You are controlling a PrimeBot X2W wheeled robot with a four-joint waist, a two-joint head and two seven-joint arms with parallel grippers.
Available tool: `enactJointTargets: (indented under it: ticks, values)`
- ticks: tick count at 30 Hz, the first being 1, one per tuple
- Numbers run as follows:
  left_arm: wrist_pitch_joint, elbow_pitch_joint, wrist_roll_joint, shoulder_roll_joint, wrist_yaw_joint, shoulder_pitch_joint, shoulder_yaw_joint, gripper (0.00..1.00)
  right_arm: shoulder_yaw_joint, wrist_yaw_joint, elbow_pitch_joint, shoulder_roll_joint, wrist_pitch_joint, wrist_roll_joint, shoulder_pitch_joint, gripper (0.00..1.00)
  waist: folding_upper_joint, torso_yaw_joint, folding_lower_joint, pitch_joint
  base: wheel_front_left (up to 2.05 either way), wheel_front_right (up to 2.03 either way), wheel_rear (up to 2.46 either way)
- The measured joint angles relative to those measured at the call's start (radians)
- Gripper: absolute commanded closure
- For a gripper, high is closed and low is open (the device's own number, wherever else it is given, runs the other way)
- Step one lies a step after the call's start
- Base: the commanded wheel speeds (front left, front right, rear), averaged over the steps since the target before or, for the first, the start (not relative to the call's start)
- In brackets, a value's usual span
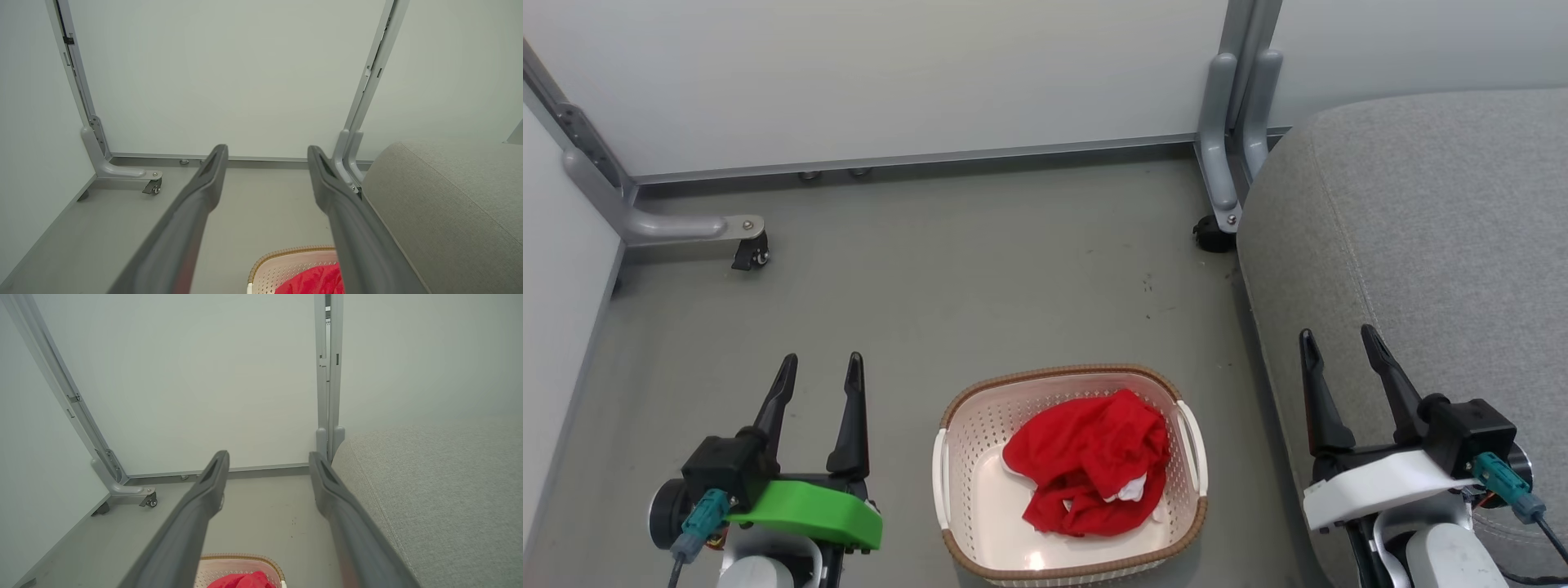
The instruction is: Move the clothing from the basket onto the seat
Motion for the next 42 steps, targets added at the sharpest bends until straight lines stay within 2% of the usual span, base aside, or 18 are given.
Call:
enactJointTargets:
  ticks: [19,36,42]
  values:
    - [-0.033,0.035,0.121,-0.003,-0.001,0.000,-0.007,0.00,0.003,0.000,0.001,-0.001,-0.023,-0.114,0.010,0.00,0.0000,0.003,0.0000,-0.005,0.00,0.00,0.00]
    - [-0.035,0.050,0.118,-0.004,-0.001,-0.007,0.002,0.00,0.000,0.000,0.001,-0.001,-0.024,-0.118,0.005,0.00,0.0000,0.006,0.0000,0.014,0.00,0.00,0.00]
    - [-0.036,0.053,0.127,-0.005,-0.001,-0.080,-0.045,0.00,0.000,0.000,-0.024,-0.001,-0.025,-0.119,-0.047,0.00,0.0000,0.002,0.0000,0.070,0.00,0.00,0.00]
